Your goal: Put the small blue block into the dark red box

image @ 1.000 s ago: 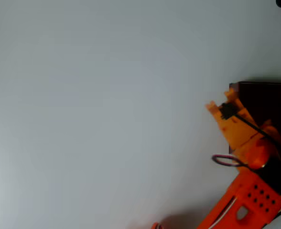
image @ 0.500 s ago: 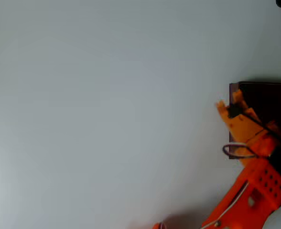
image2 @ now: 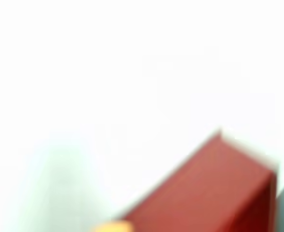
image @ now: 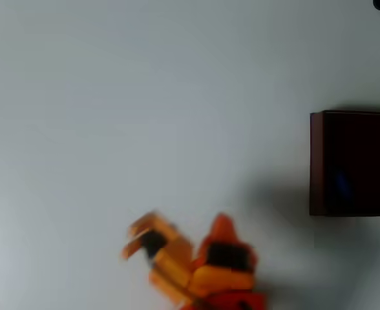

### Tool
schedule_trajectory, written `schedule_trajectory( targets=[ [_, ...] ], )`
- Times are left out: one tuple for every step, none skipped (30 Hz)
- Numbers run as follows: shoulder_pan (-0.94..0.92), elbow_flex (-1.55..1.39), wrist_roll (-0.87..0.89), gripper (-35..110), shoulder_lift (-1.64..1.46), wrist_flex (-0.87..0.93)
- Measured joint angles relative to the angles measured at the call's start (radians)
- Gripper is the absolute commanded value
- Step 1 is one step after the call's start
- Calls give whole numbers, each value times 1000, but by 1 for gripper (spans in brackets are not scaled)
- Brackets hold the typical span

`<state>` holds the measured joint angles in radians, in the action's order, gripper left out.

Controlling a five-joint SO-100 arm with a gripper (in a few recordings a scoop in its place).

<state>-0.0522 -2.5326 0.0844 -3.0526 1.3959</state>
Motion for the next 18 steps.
schedule_trajectory(
  targets=[
    [49,-54,-8,0,-87,8],
    [98,-109,-11,0,-166,9],
    [146,-153,-37,0,-216,6],
    [198,-190,-46,0,-241,-2],
    [249,-235,-57,0,-259,-3],
    [299,-273,-66,0,-270,-2],
    [339,-307,-83,0,-278,-5],
    [370,-341,-106,0,-282,-14],
    [388,-360,-117,0,-288,-25],
    [399,-385,-127,0,-298,-31],
    [402,-403,-133,0,-296,-34],
    [405,-423,-130,0,-296,-34],
    [405,-445,-130,0,-290,-46],
    [408,-462,-129,0,-295,-57],
    [414,-462,-129,0,-295,-57],
    [423,-466,-129,0,-296,-57],
    [433,-468,-129,0,-296,-60],
    [434,-468,-129,0,-293,-60]
  ],
)
